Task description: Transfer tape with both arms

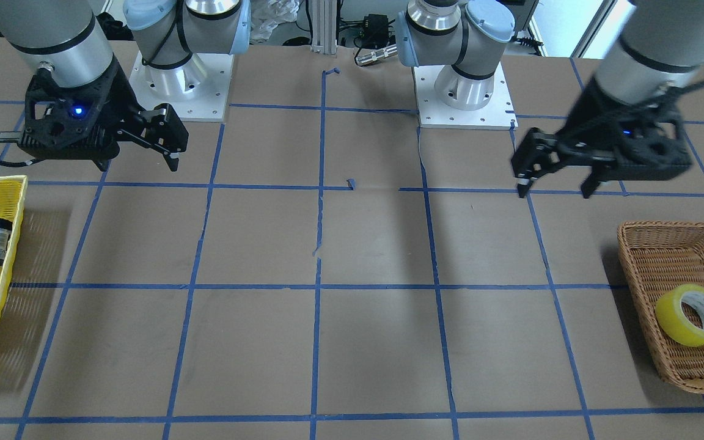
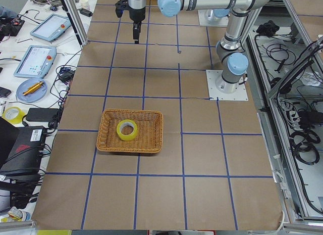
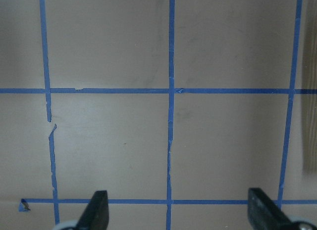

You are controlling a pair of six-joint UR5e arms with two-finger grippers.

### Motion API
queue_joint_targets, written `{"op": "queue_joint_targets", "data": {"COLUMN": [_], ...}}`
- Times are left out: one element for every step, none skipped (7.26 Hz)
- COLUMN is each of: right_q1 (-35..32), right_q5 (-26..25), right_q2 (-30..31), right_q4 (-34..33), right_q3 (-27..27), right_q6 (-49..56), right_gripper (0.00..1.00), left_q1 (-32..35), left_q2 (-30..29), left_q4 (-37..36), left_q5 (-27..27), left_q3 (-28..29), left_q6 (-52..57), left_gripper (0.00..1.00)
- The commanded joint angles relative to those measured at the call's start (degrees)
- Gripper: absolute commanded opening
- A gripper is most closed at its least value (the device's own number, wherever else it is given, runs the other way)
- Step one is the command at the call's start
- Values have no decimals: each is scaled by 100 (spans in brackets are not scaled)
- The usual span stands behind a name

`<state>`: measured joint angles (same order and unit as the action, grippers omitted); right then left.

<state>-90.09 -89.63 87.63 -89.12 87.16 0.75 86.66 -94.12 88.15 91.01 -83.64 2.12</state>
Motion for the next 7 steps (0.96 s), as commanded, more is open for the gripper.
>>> {"op": "queue_joint_targets", "data": {"right_q1": [0, 0, -9, 0, 0, 0, 0], "right_q5": [-11, -11, 15, 16, -11, -11, -2], "right_q2": [9, 9, 9, 18, 18, 18, 18], "right_q4": [-9, -9, -9, -9, -9, -9, 0], "right_q3": [11, 11, 11, 11, 11, 11, 11], "right_q6": [4, 30, 22, 30, 39, 30, 39], "right_gripper": [100, 100, 100, 100, 100, 100, 100], "left_q1": [748, 590, 449, 222, 237, 211, 237], "left_q2": [183, 201, 210, 254, 324, 333, 342], "left_q4": [-34, -26, -26, 26, 36, 53, 62], "left_q5": [379, 339, 234, -11, -31, -31, -5], "left_q3": [-240, -241, -136, -187, -240, -241, -241], "left_q6": [-768, -444, -380, -162, -186, -151, -220], "left_gripper": [93, 94, 97, 99, 99, 99, 99]}}
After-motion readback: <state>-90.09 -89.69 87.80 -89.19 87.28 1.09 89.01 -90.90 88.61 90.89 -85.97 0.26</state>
